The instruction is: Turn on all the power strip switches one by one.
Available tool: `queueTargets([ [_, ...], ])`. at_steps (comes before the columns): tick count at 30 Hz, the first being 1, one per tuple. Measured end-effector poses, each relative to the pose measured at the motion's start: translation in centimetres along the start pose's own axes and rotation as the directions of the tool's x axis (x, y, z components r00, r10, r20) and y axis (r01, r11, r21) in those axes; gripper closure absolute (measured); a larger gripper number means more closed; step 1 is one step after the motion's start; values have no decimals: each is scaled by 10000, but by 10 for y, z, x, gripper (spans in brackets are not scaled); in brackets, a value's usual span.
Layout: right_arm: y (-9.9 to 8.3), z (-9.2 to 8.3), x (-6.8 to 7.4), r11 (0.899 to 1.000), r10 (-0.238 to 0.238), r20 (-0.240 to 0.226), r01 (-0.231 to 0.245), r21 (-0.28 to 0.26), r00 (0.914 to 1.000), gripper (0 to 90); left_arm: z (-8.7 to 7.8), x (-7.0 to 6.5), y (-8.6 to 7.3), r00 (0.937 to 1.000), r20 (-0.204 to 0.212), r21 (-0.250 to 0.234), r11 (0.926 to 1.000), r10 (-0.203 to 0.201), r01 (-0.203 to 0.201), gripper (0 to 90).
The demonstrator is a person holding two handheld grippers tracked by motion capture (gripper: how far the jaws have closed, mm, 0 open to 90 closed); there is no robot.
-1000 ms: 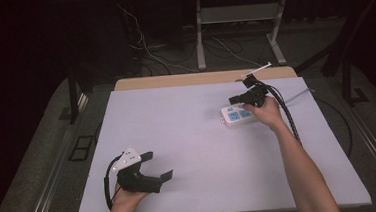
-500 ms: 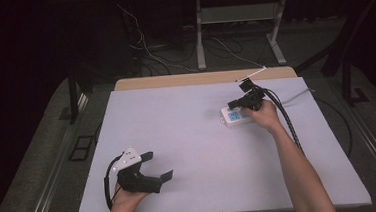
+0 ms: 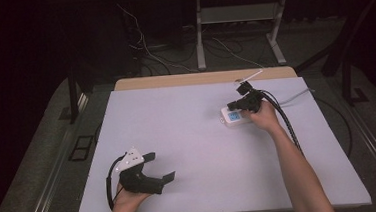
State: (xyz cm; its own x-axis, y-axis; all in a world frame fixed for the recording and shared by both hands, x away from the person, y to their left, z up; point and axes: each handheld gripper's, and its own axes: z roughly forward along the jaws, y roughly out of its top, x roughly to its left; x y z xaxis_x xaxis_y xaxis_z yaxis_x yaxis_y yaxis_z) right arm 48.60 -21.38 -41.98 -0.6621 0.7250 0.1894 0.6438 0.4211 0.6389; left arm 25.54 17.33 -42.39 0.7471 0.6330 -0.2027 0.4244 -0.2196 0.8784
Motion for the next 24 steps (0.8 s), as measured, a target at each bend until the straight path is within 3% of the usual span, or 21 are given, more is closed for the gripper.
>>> queueTargets([
  [3,-2,0,-4,9994,330,-275,-333,-102,9991,900,0,-1,0,10000,12,-2,10000,17,-17,0],
  [12,-3,1,-7,9993,365,-518,-371,-109,9980,900,-1,-1,0,10000,9,-12,10000,17,-17,0],
  [24,0,2,0,10000,-50,8,50,71,10000,900,0,0,-1,10000,19,29,10000,-17,17,0],
])
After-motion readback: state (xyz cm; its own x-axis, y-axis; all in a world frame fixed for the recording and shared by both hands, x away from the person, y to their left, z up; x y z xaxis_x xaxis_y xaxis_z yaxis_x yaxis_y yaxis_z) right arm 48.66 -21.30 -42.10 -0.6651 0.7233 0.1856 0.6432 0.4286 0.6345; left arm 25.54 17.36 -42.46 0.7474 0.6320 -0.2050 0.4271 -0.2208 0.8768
